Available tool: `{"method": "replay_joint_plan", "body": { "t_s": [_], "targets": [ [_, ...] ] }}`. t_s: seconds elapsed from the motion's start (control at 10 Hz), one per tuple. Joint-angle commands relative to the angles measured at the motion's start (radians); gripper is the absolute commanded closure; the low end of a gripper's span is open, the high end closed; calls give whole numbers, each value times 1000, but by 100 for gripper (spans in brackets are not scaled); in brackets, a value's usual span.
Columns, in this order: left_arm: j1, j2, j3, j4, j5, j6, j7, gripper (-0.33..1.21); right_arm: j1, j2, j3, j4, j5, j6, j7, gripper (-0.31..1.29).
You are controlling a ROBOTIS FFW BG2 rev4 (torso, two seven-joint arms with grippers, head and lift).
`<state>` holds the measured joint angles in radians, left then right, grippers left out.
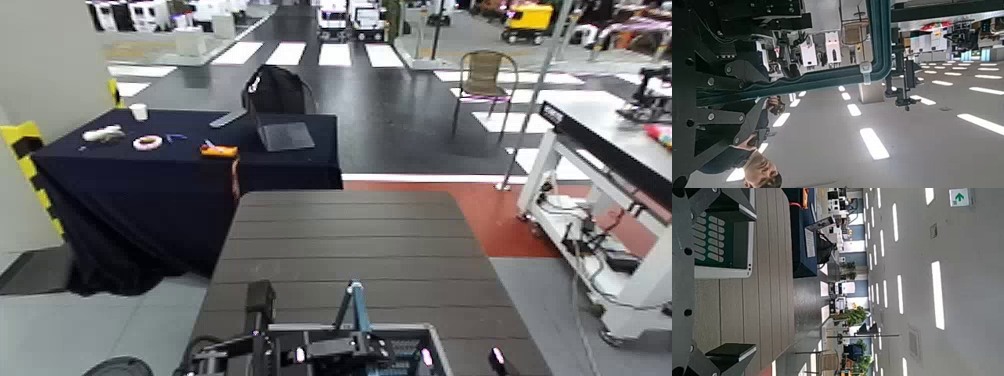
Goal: Place the crate on the table.
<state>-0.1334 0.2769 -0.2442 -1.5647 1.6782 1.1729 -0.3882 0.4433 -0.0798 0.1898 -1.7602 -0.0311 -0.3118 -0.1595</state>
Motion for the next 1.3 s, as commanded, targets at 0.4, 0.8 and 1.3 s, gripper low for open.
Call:
{"method": "replay_joint_plan", "body": {
  "t_s": [0.4, 0.8, 1.3],
  "targets": [
    [-3, -1, 6, 3, -5, -2, 0, 119, -1, 0, 5, 1, 0, -9, 0, 14],
    [-78, 16, 8, 61, -115, -10, -38, 119, -8, -6, 14, 10, -1, -24, 1, 14],
    [-242, 18, -75, 195, -285, -70, -178, 119, -17, -11, 20, 22, -9, -44, 1, 14]
  ]
}}
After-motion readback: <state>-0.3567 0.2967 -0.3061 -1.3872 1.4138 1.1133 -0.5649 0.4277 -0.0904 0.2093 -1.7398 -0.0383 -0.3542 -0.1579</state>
